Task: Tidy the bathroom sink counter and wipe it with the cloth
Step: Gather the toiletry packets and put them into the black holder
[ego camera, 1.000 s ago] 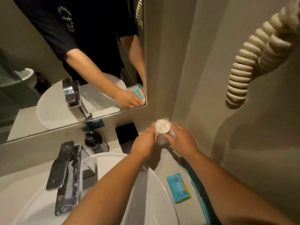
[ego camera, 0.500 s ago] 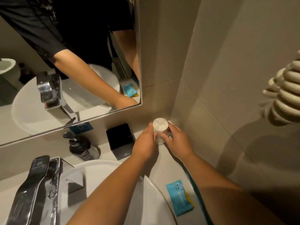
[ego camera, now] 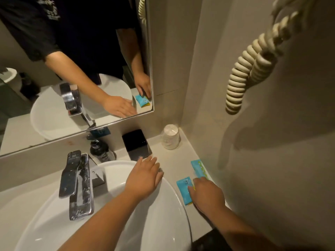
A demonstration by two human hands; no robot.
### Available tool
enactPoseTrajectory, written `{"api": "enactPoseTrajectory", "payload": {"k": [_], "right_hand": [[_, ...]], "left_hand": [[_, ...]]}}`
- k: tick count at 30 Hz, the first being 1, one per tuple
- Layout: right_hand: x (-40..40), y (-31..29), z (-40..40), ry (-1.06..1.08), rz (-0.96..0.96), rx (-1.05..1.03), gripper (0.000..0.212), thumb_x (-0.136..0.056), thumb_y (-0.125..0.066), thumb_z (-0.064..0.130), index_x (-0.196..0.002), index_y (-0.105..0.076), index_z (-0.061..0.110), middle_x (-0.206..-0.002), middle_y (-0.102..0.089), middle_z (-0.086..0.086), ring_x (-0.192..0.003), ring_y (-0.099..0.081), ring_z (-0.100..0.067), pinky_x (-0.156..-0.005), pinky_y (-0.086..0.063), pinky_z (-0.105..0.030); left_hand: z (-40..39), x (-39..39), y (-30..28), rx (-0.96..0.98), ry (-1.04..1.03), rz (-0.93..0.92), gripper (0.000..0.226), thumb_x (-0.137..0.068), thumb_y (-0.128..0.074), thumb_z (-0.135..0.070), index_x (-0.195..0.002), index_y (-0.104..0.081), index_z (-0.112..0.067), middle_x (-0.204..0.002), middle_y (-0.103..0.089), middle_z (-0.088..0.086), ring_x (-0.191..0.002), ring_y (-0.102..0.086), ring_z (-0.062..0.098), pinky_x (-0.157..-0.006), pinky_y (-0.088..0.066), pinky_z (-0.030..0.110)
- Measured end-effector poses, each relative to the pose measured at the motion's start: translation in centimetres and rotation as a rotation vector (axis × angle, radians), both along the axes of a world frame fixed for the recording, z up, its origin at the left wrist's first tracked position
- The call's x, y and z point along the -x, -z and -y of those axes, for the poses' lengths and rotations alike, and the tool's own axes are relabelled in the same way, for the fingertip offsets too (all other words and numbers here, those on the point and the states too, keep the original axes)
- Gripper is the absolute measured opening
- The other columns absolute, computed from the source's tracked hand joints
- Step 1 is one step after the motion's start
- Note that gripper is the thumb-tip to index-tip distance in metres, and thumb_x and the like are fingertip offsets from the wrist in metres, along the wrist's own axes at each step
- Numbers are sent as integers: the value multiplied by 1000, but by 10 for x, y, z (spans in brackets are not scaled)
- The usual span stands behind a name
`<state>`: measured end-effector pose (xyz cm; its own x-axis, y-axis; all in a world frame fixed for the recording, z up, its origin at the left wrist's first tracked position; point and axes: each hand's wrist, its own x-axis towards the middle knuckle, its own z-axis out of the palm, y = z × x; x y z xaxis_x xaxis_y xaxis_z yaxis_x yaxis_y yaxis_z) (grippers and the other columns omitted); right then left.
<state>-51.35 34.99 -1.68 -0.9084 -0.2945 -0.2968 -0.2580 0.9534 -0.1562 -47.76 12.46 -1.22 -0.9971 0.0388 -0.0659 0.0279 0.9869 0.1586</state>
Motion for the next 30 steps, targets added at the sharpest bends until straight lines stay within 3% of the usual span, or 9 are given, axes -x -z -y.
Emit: {"api": "enactPoseTrajectory", "payload": {"k": [6,12,14,19,21,24,26,28,30], "right_hand": [[5,12,16,56,63,-9,36,-93,-41,47,-108,-55,17,-111,-62,-5,-102,-60,-24,-72,-42,-32],[12,19,24,124,256,81,34,-88,-53,39,-105,-55,10,-110,-63,-11,-101,-60,-28,-74,-43,-31],[13,19,22,169,340,150,29,-87,-57,35,-100,-55,10,-106,-65,-10,-95,-61,-26,-72,-45,-30],[15,10,16,310,460,392,15,-82,-67,21,-81,-55,11,-94,-68,-12,-87,-68,-26,-79,-55,-40],[16,4,13,386,475,528,22,-80,-69,13,-69,-50,14,-85,-67,-11,-81,-68,-25,-74,-56,-39],[22,-12,6,463,490,710,25,-79,-71,9,-65,-50,12,-79,-65,-12,-75,-69,-27,-71,-55,-39],[28,-27,3,485,514,808,13,-80,-72,11,-78,-62,3,-85,-73,-11,-79,-73,-27,-76,-58,-40],[33,-47,4,459,541,944,12,-82,-71,10,-93,-68,6,-87,-76,-11,-80,-74,-23,-75,-61,-38],[36,-68,8,380,539,1049,16,-84,-69,9,-100,-68,12,-89,-77,-7,-83,-74,-22,-74,-60,-35]], "left_hand": [[-1,-3,8,-67,-29,-29,48,-100,-25,-44,-128,-56,-20,-143,-50,3,-141,-30,23,-120,-8,45],[1,-3,13,-86,-39,-37,50,-100,-21,-46,-128,-55,-22,-144,-49,0,-142,-28,21,-121,-5,44],[1,-3,13,-89,-41,-29,50,-100,-22,-46,-128,-55,-22,-143,-49,0,-142,-28,21,-121,-5,44],[1,-2,11,-108,-44,-24,49,-100,-24,-45,-125,-58,-20,-139,-53,0,-140,-31,21,-120,-6,43],[1,-1,8,-118,-43,-2,48,-100,-25,-45,-123,-60,-20,-136,-55,-1,-139,-32,20,-121,-8,44],[0,1,-2,-145,-52,54,41,-99,-28,-41,-103,-64,-22,-113,-64,-2,-124,-46,18,-118,-15,48],[-4,5,-14,-236,-114,66,35,-98,-30,-36,-89,-61,-22,-97,-63,-3,-104,-54,17,-115,-18,50],[-10,10,-29,-399,-211,41,35,-99,-32,-36,-97,-64,-22,-103,-66,-2,-102,-56,19,-113,-22,46],[-15,16,-47,-637,-290,35,38,-99,-35,-43,-106,-66,-21,-108,-68,-2,-101,-59,18,-102,-38,38]]}}
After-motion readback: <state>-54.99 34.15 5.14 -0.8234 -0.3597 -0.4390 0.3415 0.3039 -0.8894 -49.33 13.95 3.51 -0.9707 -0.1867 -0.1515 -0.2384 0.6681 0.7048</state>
